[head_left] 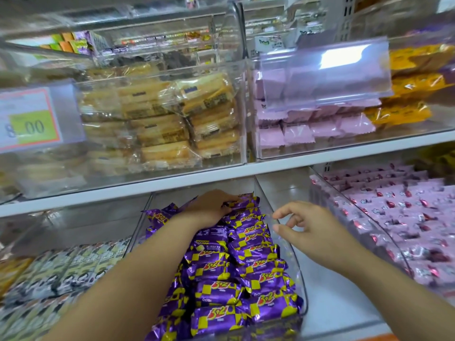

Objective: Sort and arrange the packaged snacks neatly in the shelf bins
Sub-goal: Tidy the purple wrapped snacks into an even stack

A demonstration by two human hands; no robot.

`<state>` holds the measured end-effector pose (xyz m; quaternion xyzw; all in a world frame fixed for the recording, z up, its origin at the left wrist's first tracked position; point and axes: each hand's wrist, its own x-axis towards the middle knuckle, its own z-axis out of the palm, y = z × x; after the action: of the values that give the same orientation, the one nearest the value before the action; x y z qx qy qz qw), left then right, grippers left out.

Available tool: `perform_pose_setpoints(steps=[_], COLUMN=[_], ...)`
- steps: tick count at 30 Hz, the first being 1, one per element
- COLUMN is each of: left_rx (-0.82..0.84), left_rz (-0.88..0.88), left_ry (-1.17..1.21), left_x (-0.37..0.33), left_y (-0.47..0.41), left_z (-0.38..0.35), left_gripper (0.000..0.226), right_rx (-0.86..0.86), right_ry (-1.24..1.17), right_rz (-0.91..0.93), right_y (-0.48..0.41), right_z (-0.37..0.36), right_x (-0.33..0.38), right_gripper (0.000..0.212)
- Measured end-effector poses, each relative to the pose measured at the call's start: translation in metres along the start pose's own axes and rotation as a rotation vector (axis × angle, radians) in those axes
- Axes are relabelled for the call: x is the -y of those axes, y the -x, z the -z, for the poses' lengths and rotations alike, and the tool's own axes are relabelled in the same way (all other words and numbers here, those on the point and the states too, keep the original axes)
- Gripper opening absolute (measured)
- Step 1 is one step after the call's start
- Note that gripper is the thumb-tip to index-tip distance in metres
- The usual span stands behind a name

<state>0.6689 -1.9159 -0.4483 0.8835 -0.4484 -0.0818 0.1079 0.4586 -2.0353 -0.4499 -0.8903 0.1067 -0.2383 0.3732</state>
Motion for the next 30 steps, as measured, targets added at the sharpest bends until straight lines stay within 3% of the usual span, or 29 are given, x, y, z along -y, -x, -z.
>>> perform_pose_setpoints(steps=[3,8,15,24,30], left_rx=[-0.031,-0.109,0.110,0.014,-0.147], left_rz=[0.021,0.055,0.022,-0.041,-0.182], left_ry=[-0.033,0.110,-0.033,-0.003,-0.041], left_x=[-0.007,-0.003,-0.015,-0.022,-0.004], left_y=[-0.003,0.000,0.010,0.017,0.068], left_z=[-0.011,-0.007,-0.001,-0.003,0.024], left_gripper=[0.041,0.041,0.051,0.045,0.031], right_rx=[0.004,0.007,0.024,0.024,-0.045], right_ry=[-0.003,0.014,0.017,0.070,0.254], right_rz=[-0.005,-0.003,-0.018,-0.045,0.117], right_y=[0.001,-0.001,0.000,-0.003,-0.009], right_z=[0.000,-0.001,-0.001,-0.003,-0.014], right_x=[0.001,0.001,-0.001,0.002,0.025], right_gripper=[0.021,0.019,0.016,0.010,0.014])
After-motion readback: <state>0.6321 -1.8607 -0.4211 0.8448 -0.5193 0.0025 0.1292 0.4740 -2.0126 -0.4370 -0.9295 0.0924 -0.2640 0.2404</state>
